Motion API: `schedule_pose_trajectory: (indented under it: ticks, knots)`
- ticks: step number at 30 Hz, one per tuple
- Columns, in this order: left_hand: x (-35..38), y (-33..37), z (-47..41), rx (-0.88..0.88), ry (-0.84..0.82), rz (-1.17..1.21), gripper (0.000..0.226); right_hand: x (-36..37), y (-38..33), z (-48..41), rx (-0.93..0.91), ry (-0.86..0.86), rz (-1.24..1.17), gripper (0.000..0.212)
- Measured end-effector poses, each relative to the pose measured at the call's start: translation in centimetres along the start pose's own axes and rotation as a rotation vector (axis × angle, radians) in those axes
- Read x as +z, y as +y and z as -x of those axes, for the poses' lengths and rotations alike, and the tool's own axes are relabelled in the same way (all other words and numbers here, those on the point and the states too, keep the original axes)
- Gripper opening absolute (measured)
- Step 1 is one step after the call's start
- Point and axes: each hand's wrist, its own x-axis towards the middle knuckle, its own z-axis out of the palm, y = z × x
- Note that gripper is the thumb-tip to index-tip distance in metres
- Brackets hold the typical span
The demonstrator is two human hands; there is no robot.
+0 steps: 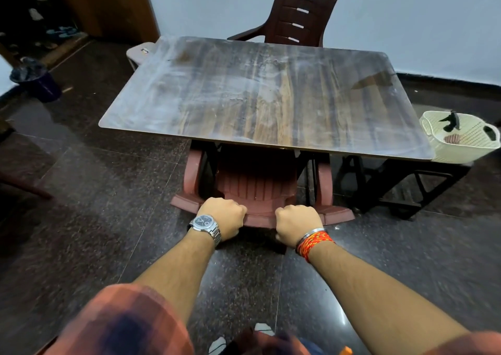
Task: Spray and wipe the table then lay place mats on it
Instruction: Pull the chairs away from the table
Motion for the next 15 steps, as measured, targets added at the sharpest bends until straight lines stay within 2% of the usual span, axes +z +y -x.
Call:
schedule_pose_trajectory:
  ticks: [15]
  knots:
    - [0.44, 0.72, 0.11, -0.090, -0.003, 0.032, 0.016, 0.46, -0.21, 0.54, 0.022, 0.016, -0.031, 0.032]
